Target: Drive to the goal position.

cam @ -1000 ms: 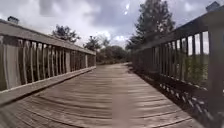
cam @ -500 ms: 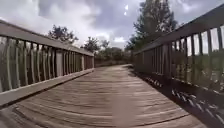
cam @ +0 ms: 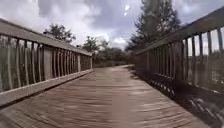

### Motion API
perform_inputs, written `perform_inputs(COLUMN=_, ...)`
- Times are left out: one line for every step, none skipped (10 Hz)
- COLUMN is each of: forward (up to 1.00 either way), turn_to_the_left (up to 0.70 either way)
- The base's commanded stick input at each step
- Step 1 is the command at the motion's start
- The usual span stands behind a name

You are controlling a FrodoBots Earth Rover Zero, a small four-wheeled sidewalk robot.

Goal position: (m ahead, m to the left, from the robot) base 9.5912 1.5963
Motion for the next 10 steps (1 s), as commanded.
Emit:
perform_inputs(forward=0.85, turn_to_the_left=0.0)
perform_inputs(forward=0.85, turn_to_the_left=0.0)
perform_inputs(forward=0.85, turn_to_the_left=0.0)
perform_inputs(forward=0.85, turn_to_the_left=0.0)
perform_inputs(forward=0.85, turn_to_the_left=0.0)
perform_inputs(forward=0.85, turn_to_the_left=0.0)
perform_inputs(forward=0.85, turn_to_the_left=0.0)
perform_inputs(forward=0.85, turn_to_the_left=0.0)
perform_inputs(forward=0.85, turn_to_the_left=0.0)
perform_inputs(forward=0.85, turn_to_the_left=0.0)
